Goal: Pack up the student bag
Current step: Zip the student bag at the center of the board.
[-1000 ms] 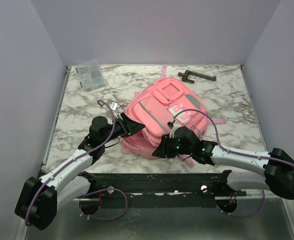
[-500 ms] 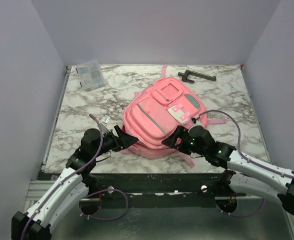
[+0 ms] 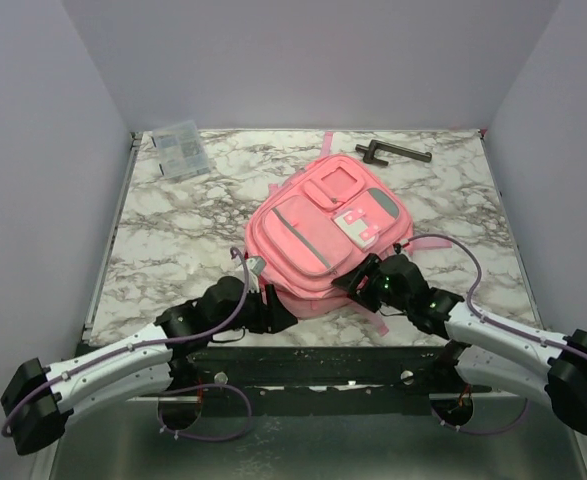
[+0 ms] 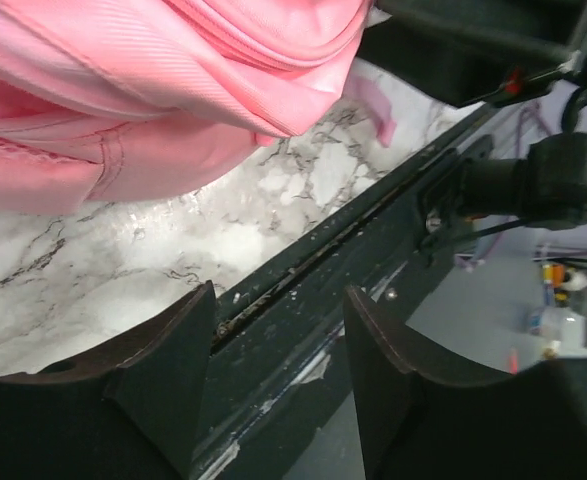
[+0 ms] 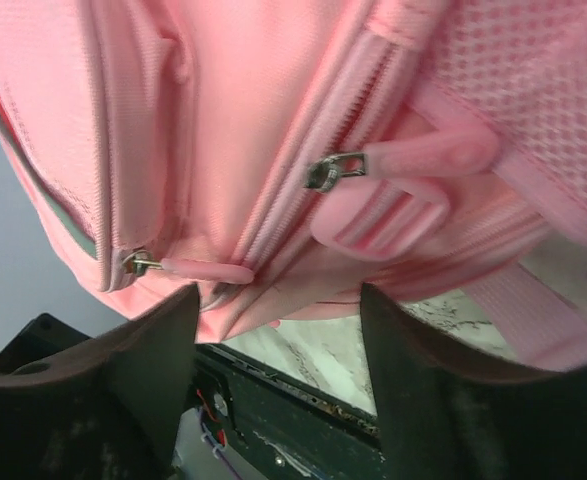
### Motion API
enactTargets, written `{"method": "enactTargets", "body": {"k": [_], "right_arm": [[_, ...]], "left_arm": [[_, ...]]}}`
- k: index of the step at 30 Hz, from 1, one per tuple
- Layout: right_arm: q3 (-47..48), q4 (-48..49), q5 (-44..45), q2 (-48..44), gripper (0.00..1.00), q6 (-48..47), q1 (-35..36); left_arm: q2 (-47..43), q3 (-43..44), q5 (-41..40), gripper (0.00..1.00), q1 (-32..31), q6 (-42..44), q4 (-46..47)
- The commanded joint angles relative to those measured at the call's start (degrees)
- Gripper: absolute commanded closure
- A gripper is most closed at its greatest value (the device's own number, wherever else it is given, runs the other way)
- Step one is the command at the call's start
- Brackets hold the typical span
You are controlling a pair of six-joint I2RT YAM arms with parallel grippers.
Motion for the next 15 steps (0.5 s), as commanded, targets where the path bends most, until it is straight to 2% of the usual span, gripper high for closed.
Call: {"method": "enactTargets", "body": {"k": [1, 4, 9, 15], "right_arm": [[0.2, 10.5, -2.0, 2.1, 0.43, 3.2, -0.2], [0.2, 11.8, -2.2, 4.3, 0.48, 4.4, -0.2], [0.0, 14.6, -3.4, 7.3, 0.42, 5.3, -0.3], [-0.5, 16.3, -3.5, 7.9, 0.50, 6.7, -0.2]], "left_arm": [[8.0, 5.1, -12.7, 0.47, -8.2, 3.9, 4.6], [16.4, 9.2, -13.8, 0.46, -11.1, 6.3, 6.7], [28.2, 14.8, -16.7, 0.36, -11.8, 7.7, 8.8], [36.3, 16.3, -21.2, 0.44, -13.2, 5.9, 11.0]]}}
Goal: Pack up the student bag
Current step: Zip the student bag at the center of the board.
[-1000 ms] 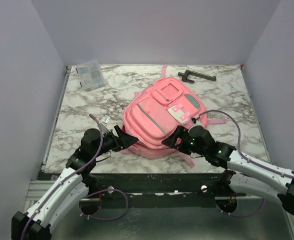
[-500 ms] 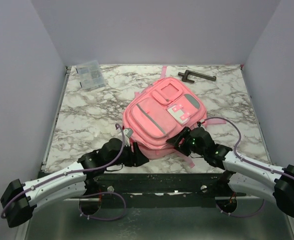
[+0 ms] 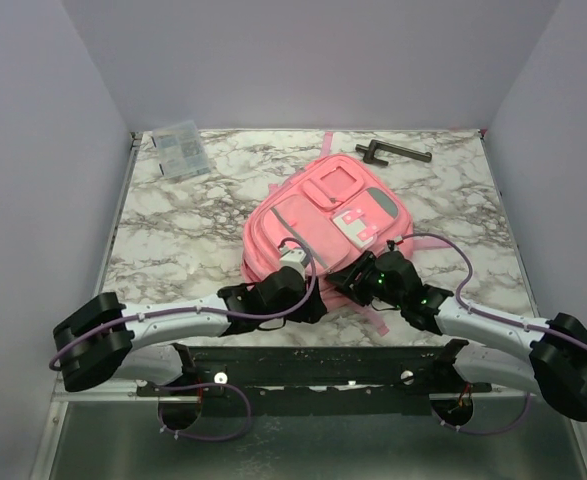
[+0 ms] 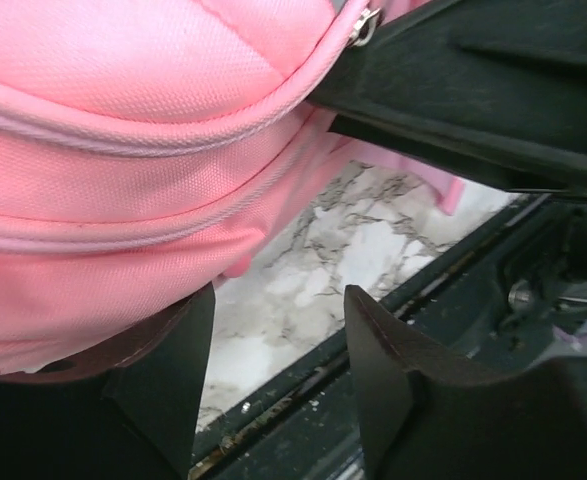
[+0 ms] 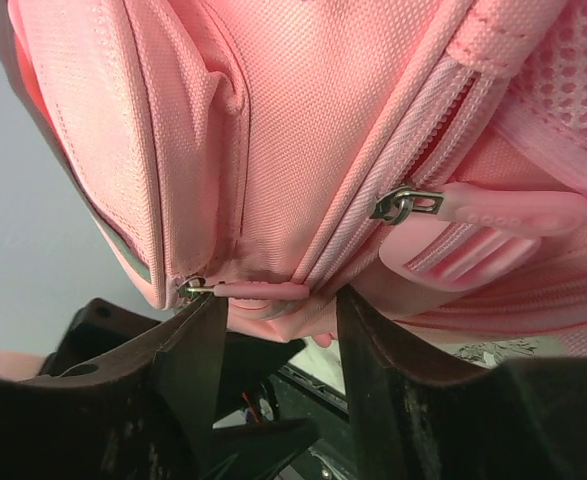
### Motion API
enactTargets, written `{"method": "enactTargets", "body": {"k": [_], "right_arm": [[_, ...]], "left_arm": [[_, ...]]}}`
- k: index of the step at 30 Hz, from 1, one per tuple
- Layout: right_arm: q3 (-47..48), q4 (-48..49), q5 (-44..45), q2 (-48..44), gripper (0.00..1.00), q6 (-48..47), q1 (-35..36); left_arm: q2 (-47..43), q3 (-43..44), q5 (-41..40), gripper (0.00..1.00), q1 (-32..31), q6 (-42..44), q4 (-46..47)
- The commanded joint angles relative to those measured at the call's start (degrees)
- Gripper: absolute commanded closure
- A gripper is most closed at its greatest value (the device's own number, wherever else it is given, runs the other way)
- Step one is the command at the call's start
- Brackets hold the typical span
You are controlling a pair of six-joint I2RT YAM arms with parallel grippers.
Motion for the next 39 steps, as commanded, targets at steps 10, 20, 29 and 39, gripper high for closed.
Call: {"method": "enactTargets", "body": {"k": [10, 20, 29, 39], "right_arm": [[-0.4, 2.9, -0.7, -1.5, 0.54, 1.3, -0.3], [-1.1, 1.6, -1.4, -1.7, 0.57, -0.4, -0.3], [-1.1, 5.6, -0.6, 3.4, 0.51, 1.1, -0.3], [-2.2, 15.3, -2.9, 8.8, 0.42, 4.8, -0.2]], "left_arm": [[11.0, 3.8, -14.4, 0.52, -2.3, 0.6, 2.2], [17.1, 9.6, -22.8, 0.62, -2.3, -0.9, -5.0], [22.3, 14.1, -24.6, 0.82, -2.3, 1.3, -7.3], [13.4, 6.4, -16.8, 1.00, -2.3, 6.8, 3.7]]}}
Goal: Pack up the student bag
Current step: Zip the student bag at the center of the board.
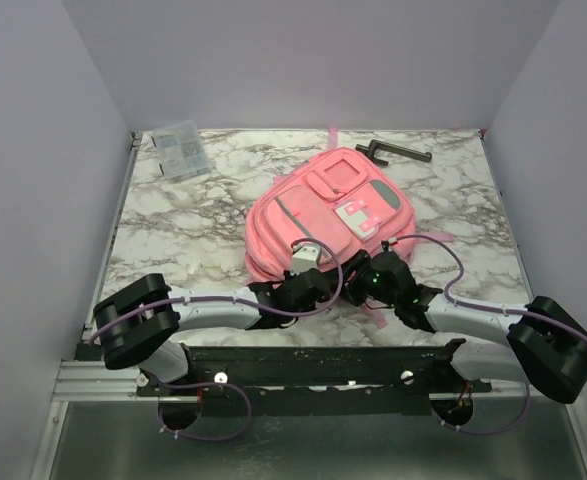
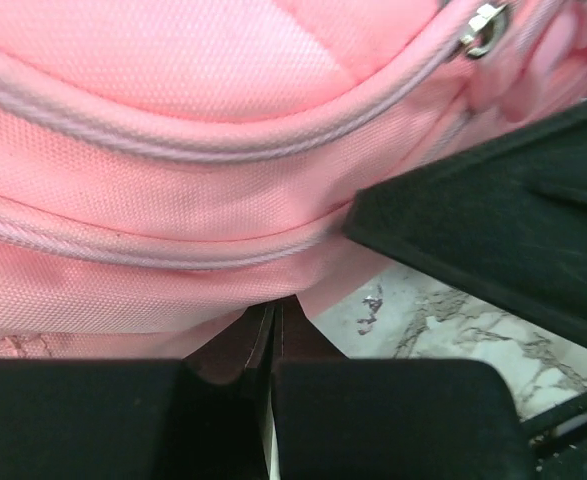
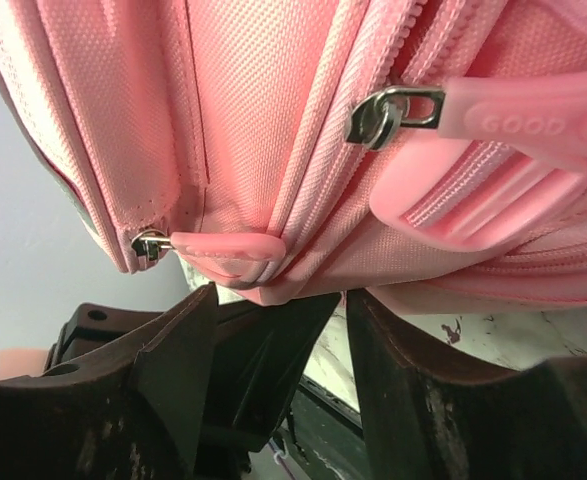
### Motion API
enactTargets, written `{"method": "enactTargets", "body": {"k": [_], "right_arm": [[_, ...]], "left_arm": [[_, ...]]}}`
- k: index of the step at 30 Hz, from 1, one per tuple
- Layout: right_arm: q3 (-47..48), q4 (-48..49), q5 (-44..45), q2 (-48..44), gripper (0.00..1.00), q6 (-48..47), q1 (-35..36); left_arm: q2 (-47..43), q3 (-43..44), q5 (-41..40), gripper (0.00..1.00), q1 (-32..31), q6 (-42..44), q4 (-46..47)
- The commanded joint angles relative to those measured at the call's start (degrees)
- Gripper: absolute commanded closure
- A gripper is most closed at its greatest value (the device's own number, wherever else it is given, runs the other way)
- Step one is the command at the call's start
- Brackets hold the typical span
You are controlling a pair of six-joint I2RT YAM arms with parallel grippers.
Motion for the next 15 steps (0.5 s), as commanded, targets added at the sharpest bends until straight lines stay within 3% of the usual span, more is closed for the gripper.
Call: {"method": "enactTargets", "body": {"k": [1, 4, 6, 10, 14, 15], "right_arm": [[-0.8, 6.3, -1.1, 2.7, 0.42, 4.4, 0.0], [-1.1, 9.5, -0.8, 5.1, 0.42, 9.6, 0.0], [-1.2, 10.3, 0.5, 5.3, 0.48, 12.5, 0.0], [1.8, 2.5, 6.1, 2.2, 0.60, 15.4, 0.0], [2.8, -0.3, 8.7, -2.7, 0.99, 15.7, 0.0], [3.2, -2.0, 9.3, -3.7, 1.00, 16.6, 0.0]], "left_arm": [[-4.0, -2.0, 3.8, 1.00, 0.3, 3.2, 6.1], [-4.5, -3.2, 5.1, 1.00, 0.3, 2.5, 7.9], [-4.6, -3.8, 5.4, 1.00, 0.3, 1.7, 8.4], [-7.0, -6.3, 4.9, 1.00, 0.3, 0.6, 8.6], [-11.7, -8.7, 2.9, 0.74, 0.5, 0.4, 8.6], [-12.5, -8.9, 2.8, 0.68, 0.7, 0.6, 8.7]]}}
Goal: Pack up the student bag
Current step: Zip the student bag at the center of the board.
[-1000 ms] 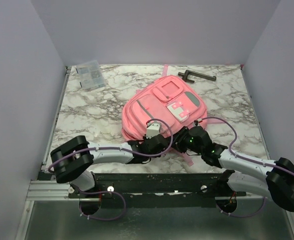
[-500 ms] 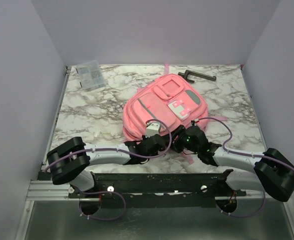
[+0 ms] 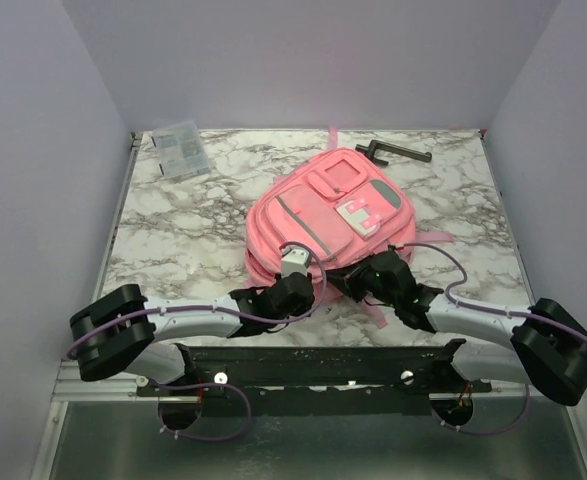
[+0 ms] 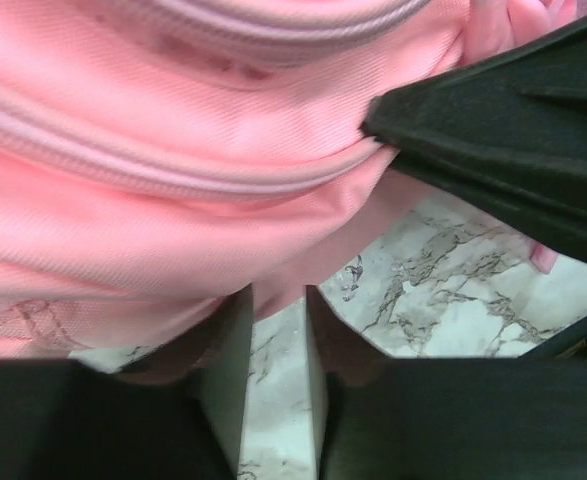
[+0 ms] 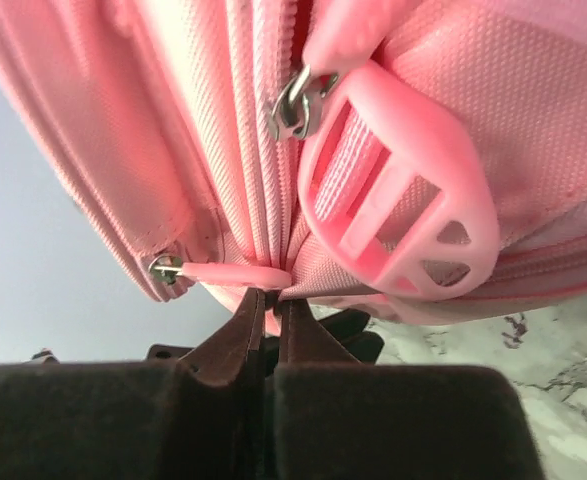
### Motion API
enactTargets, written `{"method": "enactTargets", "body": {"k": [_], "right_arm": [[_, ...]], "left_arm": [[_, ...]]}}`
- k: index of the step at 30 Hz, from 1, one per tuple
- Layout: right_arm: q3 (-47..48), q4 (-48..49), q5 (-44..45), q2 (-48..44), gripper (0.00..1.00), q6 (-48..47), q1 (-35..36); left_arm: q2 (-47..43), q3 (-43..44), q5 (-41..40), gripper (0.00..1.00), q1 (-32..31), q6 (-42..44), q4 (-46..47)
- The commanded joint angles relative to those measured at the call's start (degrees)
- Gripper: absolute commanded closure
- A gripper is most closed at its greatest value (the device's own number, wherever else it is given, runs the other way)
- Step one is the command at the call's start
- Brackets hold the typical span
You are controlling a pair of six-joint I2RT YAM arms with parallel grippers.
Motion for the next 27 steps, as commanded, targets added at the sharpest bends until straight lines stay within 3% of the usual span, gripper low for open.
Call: {"method": "enactTargets", "body": {"k": [1, 9, 14, 27], "right_arm": [[3.2, -4.8, 6.2, -5.7, 1.00, 4.9, -0.1], [0.7, -0.8, 4.2, -9.2, 1.00, 13.6, -0.1], [2.2, -2.7, 4.3, -10.6, 1.00, 14.0, -0.1], [3.5, -7.6, 5.9, -13.3, 1.00, 13.8, -0.1]], "left_arm": [[-5.8, -1.8, -1.1, 0.62, 0.9, -0.5, 1.7], [-5.8, 0.3, -1.4, 0.51, 1.4, -0.7, 3.4], [-3.7, 1.9, -6.1, 0.51, 1.4, 0.3, 2.9], [4.8, 8.1, -13.3, 0.64, 1.4, -0.2, -4.7]]}}
